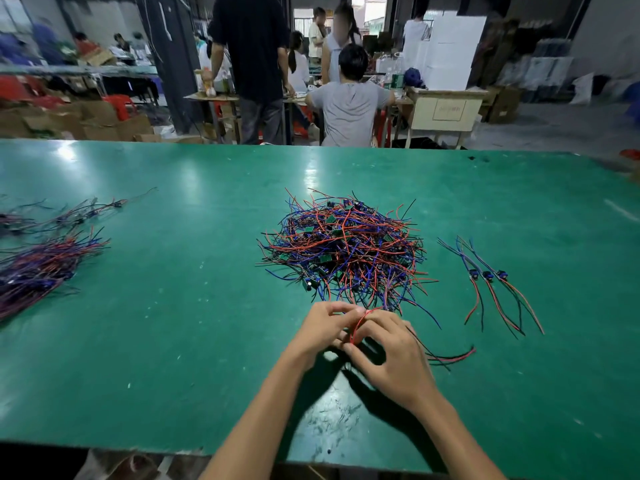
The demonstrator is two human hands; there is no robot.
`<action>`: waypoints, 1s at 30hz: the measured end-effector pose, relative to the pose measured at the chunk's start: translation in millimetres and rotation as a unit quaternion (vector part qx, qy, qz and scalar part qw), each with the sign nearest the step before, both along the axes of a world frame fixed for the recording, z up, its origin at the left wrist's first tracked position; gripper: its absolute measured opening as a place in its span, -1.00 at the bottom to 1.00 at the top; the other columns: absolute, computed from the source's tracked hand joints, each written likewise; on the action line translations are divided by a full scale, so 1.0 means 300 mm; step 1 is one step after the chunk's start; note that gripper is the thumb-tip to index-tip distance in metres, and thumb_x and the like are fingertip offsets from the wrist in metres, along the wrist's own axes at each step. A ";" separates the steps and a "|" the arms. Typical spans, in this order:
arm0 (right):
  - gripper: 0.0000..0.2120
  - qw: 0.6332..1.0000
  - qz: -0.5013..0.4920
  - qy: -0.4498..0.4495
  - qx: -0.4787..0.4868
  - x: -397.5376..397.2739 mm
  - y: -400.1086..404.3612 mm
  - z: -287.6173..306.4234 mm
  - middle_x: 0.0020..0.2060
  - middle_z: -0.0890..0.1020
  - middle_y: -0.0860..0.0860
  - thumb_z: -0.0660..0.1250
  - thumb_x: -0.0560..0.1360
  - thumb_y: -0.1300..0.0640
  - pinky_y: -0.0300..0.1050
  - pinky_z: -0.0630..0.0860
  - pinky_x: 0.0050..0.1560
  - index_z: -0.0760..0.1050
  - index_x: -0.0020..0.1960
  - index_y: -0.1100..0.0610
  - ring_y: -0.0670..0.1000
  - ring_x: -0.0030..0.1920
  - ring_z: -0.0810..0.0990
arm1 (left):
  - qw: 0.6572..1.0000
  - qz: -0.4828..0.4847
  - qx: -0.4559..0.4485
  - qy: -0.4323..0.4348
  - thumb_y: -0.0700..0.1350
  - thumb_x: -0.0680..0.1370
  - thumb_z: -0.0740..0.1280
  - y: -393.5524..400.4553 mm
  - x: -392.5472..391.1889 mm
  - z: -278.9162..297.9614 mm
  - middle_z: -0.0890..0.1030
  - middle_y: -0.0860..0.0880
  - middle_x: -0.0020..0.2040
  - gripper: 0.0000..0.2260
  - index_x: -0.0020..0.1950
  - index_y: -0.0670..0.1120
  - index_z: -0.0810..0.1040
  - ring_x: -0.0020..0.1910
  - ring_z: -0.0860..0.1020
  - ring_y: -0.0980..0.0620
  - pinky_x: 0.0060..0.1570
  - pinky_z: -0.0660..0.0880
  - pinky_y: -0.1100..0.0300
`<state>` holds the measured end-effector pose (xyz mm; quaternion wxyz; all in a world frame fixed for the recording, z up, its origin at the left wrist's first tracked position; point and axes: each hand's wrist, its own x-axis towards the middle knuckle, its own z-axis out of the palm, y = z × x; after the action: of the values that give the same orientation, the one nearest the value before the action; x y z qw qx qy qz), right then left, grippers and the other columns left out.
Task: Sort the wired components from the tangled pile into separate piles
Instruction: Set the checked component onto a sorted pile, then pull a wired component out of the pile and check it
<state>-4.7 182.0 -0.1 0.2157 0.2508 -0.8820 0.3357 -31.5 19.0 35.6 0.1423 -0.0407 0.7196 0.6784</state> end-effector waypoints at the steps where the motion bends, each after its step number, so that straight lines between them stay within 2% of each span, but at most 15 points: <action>1: -0.83 1.000 0.012 -0.003 -0.001 0.001 0.011 0.001 0.00 0.59 -0.24 0.43 0.51 -0.11 -0.28 0.36 0.19 0.54 -0.13 -0.04 -0.19 0.18 0.51 | 1.000 -0.018 0.001 -0.011 -0.08 0.58 0.43 -0.013 -0.006 0.001 0.68 -0.02 -0.28 -0.82 0.10 -0.17 0.69 -0.42 0.56 0.10 -0.37 0.53 0.29; 4: -0.82 0.997 -0.010 -0.042 -0.057 0.003 0.031 -0.001 -0.08 0.61 -0.24 0.36 0.56 -0.09 -0.14 0.47 0.12 0.55 -0.16 -0.02 -0.17 0.09 0.55 | 0.998 -0.039 0.012 -0.046 -0.18 0.57 0.43 -0.039 -0.020 -0.004 0.69 -0.10 -0.17 -0.81 0.13 -0.24 0.68 -0.33 0.59 0.08 -0.21 0.59 0.25; 7: -0.85 0.982 -0.139 -0.070 -0.108 -0.020 0.052 -0.004 -0.16 0.58 -0.22 0.34 0.56 -0.05 -0.09 0.48 -0.01 0.52 -0.17 -0.06 -0.16 -0.04 0.52 | 0.997 0.001 0.043 -0.059 -0.24 0.60 0.38 -0.054 -0.019 -0.014 0.70 -0.11 -0.18 -0.88 0.08 -0.24 0.67 -0.33 0.60 0.07 -0.22 0.62 0.26; 9: -0.89 0.970 -0.189 -0.096 -0.121 -0.043 0.071 -0.008 -0.13 0.58 -0.18 0.40 0.55 0.06 -0.09 0.45 0.01 0.51 -0.13 -0.09 -0.11 -0.02 0.51 | 0.996 0.032 0.063 -0.055 -0.25 0.62 0.35 -0.069 -0.015 -0.016 0.69 -0.10 -0.20 -0.88 0.07 -0.22 0.67 -0.33 0.60 0.06 -0.22 0.62 0.25; 11: -0.82 0.959 -0.213 -0.122 -0.139 -0.060 0.087 -0.006 -0.06 0.57 -0.11 0.44 0.51 0.13 -0.10 0.42 0.04 0.48 -0.02 -0.09 -0.04 0.02 0.52 | 0.995 0.066 0.061 -0.043 -0.26 0.63 0.32 -0.092 -0.017 -0.015 0.68 -0.10 -0.17 -0.87 0.08 -0.19 0.67 -0.34 0.60 0.06 -0.26 0.61 0.26; 13: -0.72 0.949 -0.247 -0.155 -0.121 -0.078 0.102 0.000 0.06 0.55 -0.05 0.45 0.49 0.14 -0.01 0.40 0.18 0.46 0.13 -0.05 0.06 0.16 0.53 | 0.994 0.101 0.041 -0.024 -0.24 0.64 0.31 -0.120 -0.020 -0.014 0.70 -0.06 -0.17 -0.85 0.08 -0.16 0.68 -0.35 0.60 0.08 -0.31 0.56 0.30; 14: -0.67 0.944 -0.267 -0.178 -0.077 -0.091 0.110 0.006 0.17 0.54 -0.03 0.44 0.50 0.12 0.10 0.33 0.35 0.45 0.22 -0.02 0.10 0.32 0.47 | 0.993 0.114 0.032 -0.012 -0.23 0.64 0.31 -0.133 -0.019 -0.012 0.71 -0.02 -0.18 -0.85 0.09 -0.14 0.69 -0.34 0.60 0.10 -0.32 0.54 0.32; 16: -0.63 0.934 -0.272 -0.230 0.008 -0.106 0.118 0.022 0.45 0.43 -0.01 0.38 0.56 0.07 0.27 0.02 0.53 0.44 0.35 0.00 0.03 0.58 0.18 | 0.992 0.127 0.026 0.009 -0.19 0.65 0.31 -0.156 -0.013 -0.013 0.73 0.05 -0.15 -0.84 0.08 -0.07 0.70 -0.27 0.62 0.12 -0.27 0.53 0.35; 17: -0.66 0.937 -0.250 -0.245 0.013 -0.105 0.111 0.034 0.52 0.37 -0.01 0.35 0.59 0.06 0.31 -0.03 0.55 0.46 0.36 -0.03 0.00 0.62 0.08 | 0.991 0.126 0.030 0.019 -0.17 0.65 0.31 -0.165 -0.009 -0.013 0.74 0.06 -0.11 -0.84 0.08 -0.04 0.70 -0.20 0.63 0.12 -0.24 0.53 0.35; 19: -0.77 0.949 -0.187 -0.253 -0.033 -0.083 0.075 0.058 0.50 0.43 0.01 0.32 0.61 0.01 0.32 0.09 0.56 0.57 0.26 -0.09 0.01 0.62 0.12 | 0.991 0.119 0.048 0.042 -0.14 0.65 0.31 -0.171 -0.001 -0.012 0.74 0.05 0.00 -0.83 0.09 -0.03 0.70 -0.06 0.65 0.09 -0.14 0.54 0.28; 21: -0.78 0.951 -0.143 -0.265 -0.067 -0.056 0.015 0.076 0.33 0.61 0.04 0.30 0.62 -0.11 0.13 0.33 0.47 0.65 0.12 -0.06 0.04 0.52 0.35 | 0.990 0.115 0.050 0.066 -0.12 0.65 0.32 -0.165 0.004 -0.008 0.72 0.03 0.07 -0.83 0.10 0.00 0.71 0.00 0.64 0.13 -0.09 0.56 0.25; 23: -0.58 0.940 -0.109 -0.299 -0.122 -0.041 -0.045 0.109 0.05 0.74 0.02 0.21 0.62 -0.23 -0.01 0.51 0.24 0.68 0.06 0.05 0.03 0.24 0.63 | 0.990 0.103 0.013 0.099 -0.10 0.65 0.33 -0.151 0.013 -0.005 0.72 0.02 0.07 -0.84 0.08 0.05 0.72 -0.11 0.62 0.23 -0.17 0.54 0.34; 24: -0.55 0.920 -0.095 -0.328 -0.193 -0.046 -0.065 0.127 -0.05 0.75 0.01 0.18 0.63 -0.24 -0.04 0.56 0.10 0.68 0.05 0.08 0.01 0.08 0.69 | 0.989 0.087 -0.013 0.122 -0.10 0.65 0.33 -0.146 0.018 -0.003 0.72 0.03 0.06 -0.84 0.08 0.05 0.72 -0.17 0.60 0.24 -0.20 0.51 0.38; 27: -0.68 0.805 -0.034 -0.400 -0.436 -0.067 -0.094 0.165 -0.01 0.75 0.05 0.21 0.67 -0.10 -0.16 0.61 -0.15 0.61 0.12 0.10 -0.04 -0.13 0.71 | 0.987 -0.003 -0.045 0.155 -0.14 0.64 0.35 -0.142 0.038 0.002 0.74 0.02 -0.01 -0.89 0.08 -0.01 0.66 -0.25 0.58 0.20 -0.21 0.47 0.38; 30: -0.80 0.779 0.024 -0.384 -0.494 -0.074 -0.070 0.151 0.08 0.73 0.10 0.20 0.69 0.07 -0.19 0.59 -0.07 0.56 0.22 0.04 -0.06 -0.09 0.68 | 0.990 -0.038 -0.030 0.130 -0.11 0.58 0.43 -0.142 0.059 0.001 0.74 -0.05 -0.07 -0.85 0.14 0.02 0.58 -0.15 0.59 0.08 -0.12 0.51 0.22</action>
<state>-26.9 161.1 45.2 -0.0550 -0.0192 -0.5985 0.7990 -13.9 -23.6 36.0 0.0718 0.0704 0.7532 0.6501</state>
